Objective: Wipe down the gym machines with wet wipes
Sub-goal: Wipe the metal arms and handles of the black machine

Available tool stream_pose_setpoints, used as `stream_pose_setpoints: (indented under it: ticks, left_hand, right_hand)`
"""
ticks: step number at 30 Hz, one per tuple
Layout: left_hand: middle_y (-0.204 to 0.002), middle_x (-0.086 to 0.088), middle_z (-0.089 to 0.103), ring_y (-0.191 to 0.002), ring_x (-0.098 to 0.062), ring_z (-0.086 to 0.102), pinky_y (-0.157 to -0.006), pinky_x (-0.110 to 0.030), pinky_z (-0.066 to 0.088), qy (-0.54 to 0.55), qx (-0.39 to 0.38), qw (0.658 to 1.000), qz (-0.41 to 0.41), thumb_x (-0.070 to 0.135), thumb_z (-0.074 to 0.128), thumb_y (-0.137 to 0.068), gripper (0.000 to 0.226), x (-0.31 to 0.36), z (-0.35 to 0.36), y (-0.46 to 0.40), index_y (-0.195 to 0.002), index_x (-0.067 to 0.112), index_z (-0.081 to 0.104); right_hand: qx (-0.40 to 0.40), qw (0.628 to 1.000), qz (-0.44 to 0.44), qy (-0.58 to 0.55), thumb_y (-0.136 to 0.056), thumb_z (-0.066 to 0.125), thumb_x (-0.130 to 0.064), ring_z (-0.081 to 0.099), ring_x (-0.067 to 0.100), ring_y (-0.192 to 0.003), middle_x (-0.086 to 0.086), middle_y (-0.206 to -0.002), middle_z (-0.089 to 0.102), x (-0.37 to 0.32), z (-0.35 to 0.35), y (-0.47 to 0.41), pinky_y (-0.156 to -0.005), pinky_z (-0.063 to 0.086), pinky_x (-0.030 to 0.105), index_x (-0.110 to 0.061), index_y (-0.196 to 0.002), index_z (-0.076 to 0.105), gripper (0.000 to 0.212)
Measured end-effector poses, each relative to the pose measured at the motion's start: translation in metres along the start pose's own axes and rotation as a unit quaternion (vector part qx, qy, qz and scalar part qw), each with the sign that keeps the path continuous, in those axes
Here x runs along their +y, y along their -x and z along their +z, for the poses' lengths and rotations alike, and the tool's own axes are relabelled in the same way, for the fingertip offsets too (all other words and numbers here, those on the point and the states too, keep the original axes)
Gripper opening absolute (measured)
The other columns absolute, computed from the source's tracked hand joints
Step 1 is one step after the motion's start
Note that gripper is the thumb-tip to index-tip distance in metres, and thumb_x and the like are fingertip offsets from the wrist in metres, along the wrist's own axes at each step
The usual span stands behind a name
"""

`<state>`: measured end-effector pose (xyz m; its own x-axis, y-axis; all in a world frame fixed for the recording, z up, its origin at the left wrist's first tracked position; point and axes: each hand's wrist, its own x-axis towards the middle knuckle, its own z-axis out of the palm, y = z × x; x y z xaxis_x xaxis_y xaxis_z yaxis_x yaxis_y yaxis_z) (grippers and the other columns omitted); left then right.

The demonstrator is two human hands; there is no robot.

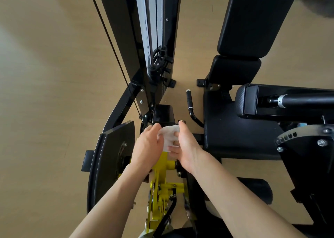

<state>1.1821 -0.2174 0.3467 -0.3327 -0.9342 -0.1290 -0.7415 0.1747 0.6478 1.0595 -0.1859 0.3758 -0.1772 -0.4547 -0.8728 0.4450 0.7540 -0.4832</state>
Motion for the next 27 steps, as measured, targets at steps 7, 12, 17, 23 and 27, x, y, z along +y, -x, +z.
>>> stream_pose_setpoints:
  ticks: [7, 12, 17, 23, 27]
  left_hand:
    - [-0.074, 0.001, 0.062, -0.056, -0.011, 0.064, -0.047, -0.021, 0.047, 0.097, 0.100, 0.983, -0.121, 0.015, 0.050, -0.103, 0.013, 0.009, 0.014, 0.011, -0.093, 0.022, 0.046]
    - [-0.090, 0.001, 0.052, -0.069, -0.013, 0.048, -0.056, -0.016, 0.040, 0.083, 0.121, 0.987, -0.059, 0.009, 0.057, -0.099, 0.013, 0.017, 0.022, 0.024, -0.094, 0.016, 0.047]
    - [-0.121, -0.003, 0.047, -0.109, -0.020, 0.046, -0.087, -0.030, 0.051, -0.218, 0.021, 0.961, 0.166, 0.030, 0.075, -0.087, 0.044, -0.007, 0.033, 0.012, -0.126, 0.019, 0.057]
    - [-0.137, -0.009, 0.039, -0.124, -0.032, 0.036, -0.108, -0.041, 0.035, -0.372, -0.056, 0.912, 0.160, 0.021, 0.051, -0.098, 0.052, -0.021, 0.047, 0.006, -0.149, 0.020, 0.037]
    - [-0.127, -0.009, 0.047, -0.111, -0.029, 0.041, -0.094, -0.037, 0.044, -0.340, -0.033, 0.930, 0.136, 0.019, 0.068, -0.090, 0.048, -0.025, 0.048, 0.016, -0.135, 0.017, 0.051]
  right_hand:
    - [-0.011, 0.991, -0.094, 0.096, -0.110, 0.022, -0.051, 0.051, 0.007, -0.108, -0.010, -0.110, 0.057, 0.012, -0.004, 0.016, -0.096, 0.033, 0.020, -0.028, -0.121, 0.060, 0.045]
    - [-0.046, 0.990, -0.124, 0.048, -0.109, 0.031, -0.050, 0.060, -0.001, -0.109, -0.008, -0.124, 0.064, 0.046, 0.006, 0.005, -0.080, 0.046, 0.014, -0.025, -0.140, 0.052, 0.044]
    - [-0.028, 0.994, -0.105, 0.009, -0.109, 0.030, -0.046, 0.065, 0.005, -0.107, -0.011, -0.101, 0.074, 0.031, -0.010, -0.002, -0.085, 0.047, 0.021, -0.030, -0.104, 0.071, 0.045]
    - [-0.014, 0.995, -0.092, 0.032, -0.109, 0.028, -0.045, 0.065, 0.013, -0.108, -0.002, -0.108, 0.074, 0.019, -0.022, -0.012, -0.080, 0.045, 0.023, -0.027, -0.098, 0.075, 0.051]
    - [-0.006, 0.996, -0.084, 0.016, -0.109, 0.032, -0.046, 0.068, 0.018, -0.109, 0.001, -0.107, 0.076, 0.025, -0.023, -0.009, -0.099, 0.052, 0.036, -0.023, -0.105, 0.077, 0.050]
